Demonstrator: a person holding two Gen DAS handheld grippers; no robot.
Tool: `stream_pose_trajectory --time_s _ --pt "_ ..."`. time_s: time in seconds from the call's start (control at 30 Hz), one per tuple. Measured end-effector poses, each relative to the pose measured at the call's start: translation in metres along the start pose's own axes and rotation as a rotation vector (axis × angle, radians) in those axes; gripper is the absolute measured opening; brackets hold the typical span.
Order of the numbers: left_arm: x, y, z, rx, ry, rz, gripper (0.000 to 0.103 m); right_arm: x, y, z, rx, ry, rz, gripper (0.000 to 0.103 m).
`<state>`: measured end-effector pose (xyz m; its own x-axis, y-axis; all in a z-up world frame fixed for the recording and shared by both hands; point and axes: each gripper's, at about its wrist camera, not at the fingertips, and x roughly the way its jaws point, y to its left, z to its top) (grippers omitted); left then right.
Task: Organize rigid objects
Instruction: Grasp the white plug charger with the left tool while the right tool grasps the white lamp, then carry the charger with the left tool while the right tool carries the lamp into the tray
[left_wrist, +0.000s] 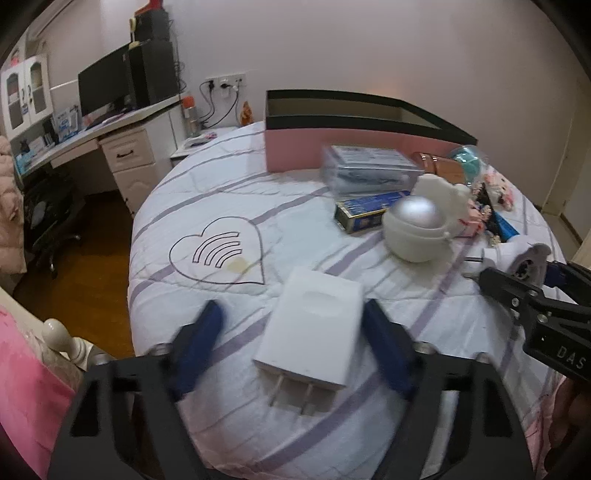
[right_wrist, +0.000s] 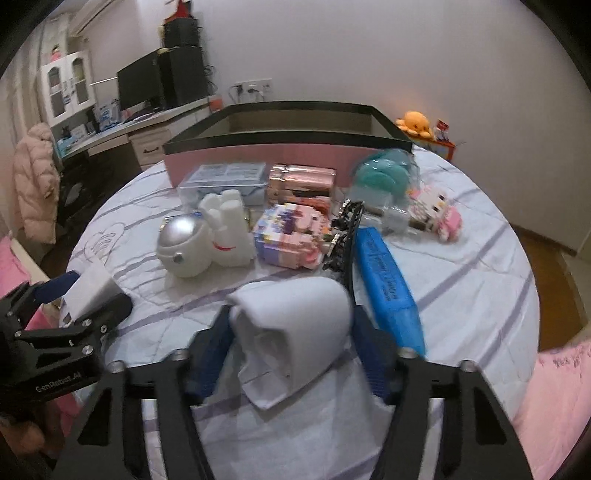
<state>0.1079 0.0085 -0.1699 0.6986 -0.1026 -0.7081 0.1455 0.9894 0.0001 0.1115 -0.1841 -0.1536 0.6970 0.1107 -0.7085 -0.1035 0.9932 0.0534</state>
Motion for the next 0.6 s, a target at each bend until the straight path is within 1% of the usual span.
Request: stream_pose_trajectory --time_s 0.03,0.07,0.17,0.27,0.43,0.6 --pt "-0.001 -0.002 0.0 0.006 0.0 -0.019 0.056 0.0 -0.001 0.0 0.004 -0.003 0.005 0.061" --pt "-0.002 -0.003 0.0 0.008 -0.001 -0.025 0.047 -0.001 -0.002 -0.001 0.01 -0.005 0.013 0.06" --pt "-0.003 -0.003 0.001 0.006 0.002 -0.033 0.041 -0.004 -0.004 -0.002 0.022 -0.006 0.052 0.06" --pt "-0.005 0.0 0.001 -0.015 0.006 -0.05 0.041 -0.007 -0.003 -0.003 0.022 -0.008 0.073 0.06" --pt "-0.01 0.002 0.003 -0.031 0.004 -0.056 0.041 -0.013 -0.001 -0.002 0.023 -0.016 0.098 0.061" --pt "-0.013 0.003 0.009 -0.049 0.0 -0.063 0.041 -0.023 -0.003 0.005 0.025 -0.034 0.115 0.061"
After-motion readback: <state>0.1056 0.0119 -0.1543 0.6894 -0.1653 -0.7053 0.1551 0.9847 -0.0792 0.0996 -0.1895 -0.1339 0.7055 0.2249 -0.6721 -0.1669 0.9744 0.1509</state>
